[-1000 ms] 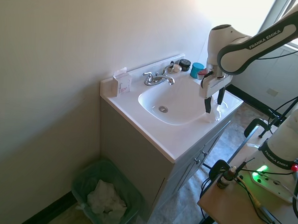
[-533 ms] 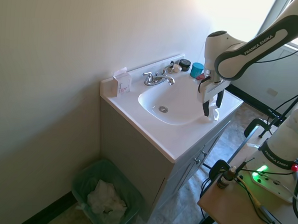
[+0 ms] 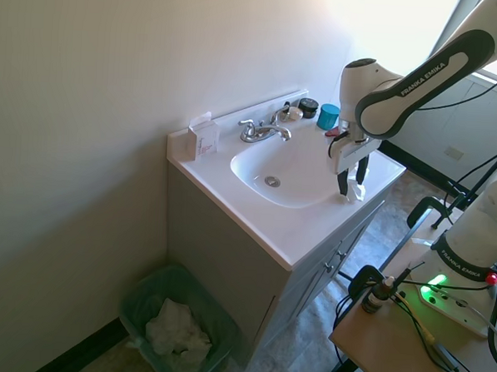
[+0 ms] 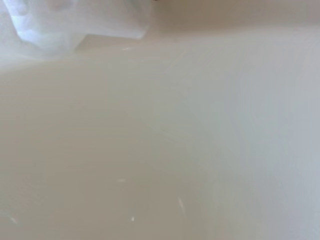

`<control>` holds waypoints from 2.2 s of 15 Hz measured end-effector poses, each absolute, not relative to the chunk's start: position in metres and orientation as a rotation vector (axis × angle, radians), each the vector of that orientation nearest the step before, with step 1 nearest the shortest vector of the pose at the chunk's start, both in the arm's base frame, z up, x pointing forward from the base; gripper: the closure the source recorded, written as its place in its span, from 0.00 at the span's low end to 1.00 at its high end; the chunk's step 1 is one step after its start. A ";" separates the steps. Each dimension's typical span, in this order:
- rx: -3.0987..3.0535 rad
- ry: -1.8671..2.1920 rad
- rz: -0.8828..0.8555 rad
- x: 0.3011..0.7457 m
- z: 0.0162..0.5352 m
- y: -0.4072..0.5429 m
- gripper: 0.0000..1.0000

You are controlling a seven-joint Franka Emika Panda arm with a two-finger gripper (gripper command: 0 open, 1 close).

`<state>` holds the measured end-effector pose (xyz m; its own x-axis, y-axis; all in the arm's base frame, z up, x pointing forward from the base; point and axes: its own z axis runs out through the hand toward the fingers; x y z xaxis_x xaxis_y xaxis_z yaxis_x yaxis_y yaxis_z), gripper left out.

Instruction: Throw the tissue in the trash bin

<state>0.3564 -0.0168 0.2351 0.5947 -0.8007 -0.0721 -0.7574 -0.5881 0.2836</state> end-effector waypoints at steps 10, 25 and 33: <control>2.626 -1.283 -0.268 0.359 0.229 -0.018 1.00; 2.753 -1.231 0.039 0.360 0.356 0.037 1.00; 2.832 -1.036 0.255 0.329 0.377 0.213 1.00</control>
